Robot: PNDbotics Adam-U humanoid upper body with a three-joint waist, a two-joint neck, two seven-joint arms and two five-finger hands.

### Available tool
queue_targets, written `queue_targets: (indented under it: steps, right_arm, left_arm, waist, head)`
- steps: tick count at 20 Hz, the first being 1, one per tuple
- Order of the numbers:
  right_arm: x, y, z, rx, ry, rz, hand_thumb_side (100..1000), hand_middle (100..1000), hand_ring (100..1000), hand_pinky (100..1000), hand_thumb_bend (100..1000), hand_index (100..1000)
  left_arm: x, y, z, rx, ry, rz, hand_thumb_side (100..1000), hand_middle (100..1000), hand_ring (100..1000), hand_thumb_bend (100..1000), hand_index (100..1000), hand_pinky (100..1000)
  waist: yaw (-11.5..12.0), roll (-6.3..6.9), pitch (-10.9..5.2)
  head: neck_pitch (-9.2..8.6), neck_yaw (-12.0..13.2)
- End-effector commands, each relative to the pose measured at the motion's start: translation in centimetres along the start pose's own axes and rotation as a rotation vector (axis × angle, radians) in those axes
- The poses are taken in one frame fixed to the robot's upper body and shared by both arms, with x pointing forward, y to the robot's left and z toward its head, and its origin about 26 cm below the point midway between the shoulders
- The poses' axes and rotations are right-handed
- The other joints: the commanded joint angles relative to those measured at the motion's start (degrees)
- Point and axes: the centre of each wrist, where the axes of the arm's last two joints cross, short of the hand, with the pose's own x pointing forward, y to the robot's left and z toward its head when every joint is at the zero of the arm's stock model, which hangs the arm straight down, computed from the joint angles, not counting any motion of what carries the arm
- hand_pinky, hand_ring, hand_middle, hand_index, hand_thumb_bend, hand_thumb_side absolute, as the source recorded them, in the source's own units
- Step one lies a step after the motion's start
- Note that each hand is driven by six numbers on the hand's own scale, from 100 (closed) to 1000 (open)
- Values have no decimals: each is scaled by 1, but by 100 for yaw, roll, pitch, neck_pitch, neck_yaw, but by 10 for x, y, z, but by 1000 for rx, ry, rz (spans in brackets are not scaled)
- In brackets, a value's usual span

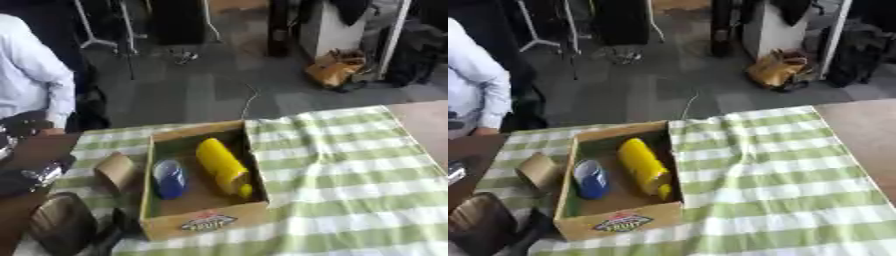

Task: Pick up objects on the table and place them in the box.

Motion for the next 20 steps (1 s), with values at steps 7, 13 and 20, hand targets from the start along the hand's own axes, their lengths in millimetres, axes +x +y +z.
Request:
queue_targets:
  steps: [7,13,20]
  right_arm:
    - [3,-1,-6,-28,-42,-45,1000,913,988,801,100,912]
    - [3,-1,-5,-30,-31,-46,1000,910,986,800,100,900]
    - [4,1,-3,-34,-21,-49,1000,906,984,797,100,881]
  left_arm:
    - [-31,0,-9,-153,63,32,1000,1000,1000,561,1000,1000]
    - [-46,-23,-16,-145,88,22,928,1000,1000,686,1000,1000]
    - [-59,-38,-28,-277,124,134,849,1000,1000,797,1000,1000]
  waist:
    - [-27,4,-129]
    - [-27,-15,-129]
    - [-54,-29,-107]
  head:
    - [56,167]
    - [23,223]
    - [16,228]
